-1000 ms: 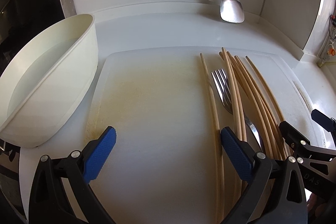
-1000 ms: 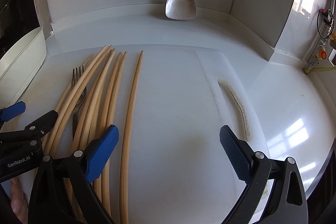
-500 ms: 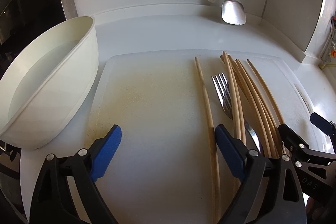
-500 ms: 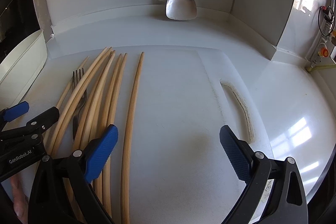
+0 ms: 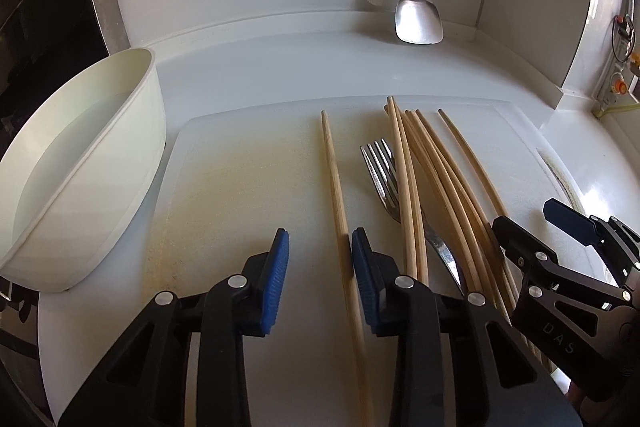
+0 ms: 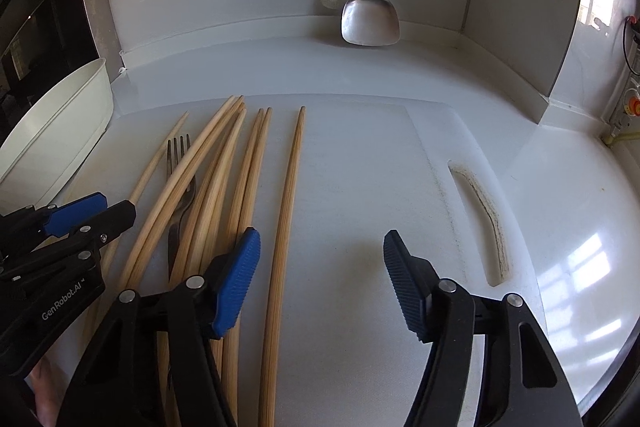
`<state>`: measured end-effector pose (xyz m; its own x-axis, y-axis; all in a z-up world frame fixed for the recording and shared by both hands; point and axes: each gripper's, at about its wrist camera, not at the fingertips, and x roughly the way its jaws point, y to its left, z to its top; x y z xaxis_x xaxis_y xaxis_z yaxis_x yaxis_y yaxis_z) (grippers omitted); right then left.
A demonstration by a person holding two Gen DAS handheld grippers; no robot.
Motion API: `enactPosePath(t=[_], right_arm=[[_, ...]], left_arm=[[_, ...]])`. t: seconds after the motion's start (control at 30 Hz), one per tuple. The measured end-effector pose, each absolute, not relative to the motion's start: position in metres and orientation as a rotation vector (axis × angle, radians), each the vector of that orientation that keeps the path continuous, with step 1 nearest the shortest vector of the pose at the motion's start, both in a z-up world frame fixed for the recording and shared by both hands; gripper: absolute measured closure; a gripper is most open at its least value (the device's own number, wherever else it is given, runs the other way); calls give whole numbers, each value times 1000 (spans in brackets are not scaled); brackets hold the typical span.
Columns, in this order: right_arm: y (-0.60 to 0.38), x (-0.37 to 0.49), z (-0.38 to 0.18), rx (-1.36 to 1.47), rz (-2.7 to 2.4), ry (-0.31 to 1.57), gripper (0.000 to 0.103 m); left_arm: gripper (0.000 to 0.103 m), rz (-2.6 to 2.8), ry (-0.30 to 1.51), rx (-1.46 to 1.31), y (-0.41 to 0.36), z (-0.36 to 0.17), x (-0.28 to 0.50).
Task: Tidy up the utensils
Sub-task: 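Close the right gripper on one wooden chopstick, then carry the held chopstick with the right gripper over the white basin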
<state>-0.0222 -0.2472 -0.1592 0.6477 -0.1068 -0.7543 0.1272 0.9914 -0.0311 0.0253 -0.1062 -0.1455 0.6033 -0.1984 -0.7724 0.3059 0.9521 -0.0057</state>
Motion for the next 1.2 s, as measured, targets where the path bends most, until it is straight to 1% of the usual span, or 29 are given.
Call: enactPosePath(t=[0.1,0.13,0.17,0.23,0.27,0.3,0.33,0.77,1.2], right_arm=[[-246,-22,-159,25,-123,862,49],[-245,-22,-158,24,-118,863,52],[-244,-21,-158,22,-112,862,54],[-242,-22,-158,14,-108,859,68],[-241,-23,-157,10,-108,857,74],[-241,-23,-157,7,-106,856,87],[-240,-23,-157,1,-106,856,96],[-247,-33,-153,61,-90,829,97],[-244,-38,-125,52,-67,794,97]], left_arm=[[72,-284,880,123,-106,-145,26],[73,-280,880,124,-106,-145,26],[77,-281,880,122,-106,-145,25],[84,-283,881,119,-106,-145,25],[91,-287,882,113,-105,-145,24],[94,-288,883,109,-105,-145,24],[94,-287,882,111,-105,-145,24],[96,-272,884,56,-94,-142,22],[96,-265,837,34,-88,-111,10]])
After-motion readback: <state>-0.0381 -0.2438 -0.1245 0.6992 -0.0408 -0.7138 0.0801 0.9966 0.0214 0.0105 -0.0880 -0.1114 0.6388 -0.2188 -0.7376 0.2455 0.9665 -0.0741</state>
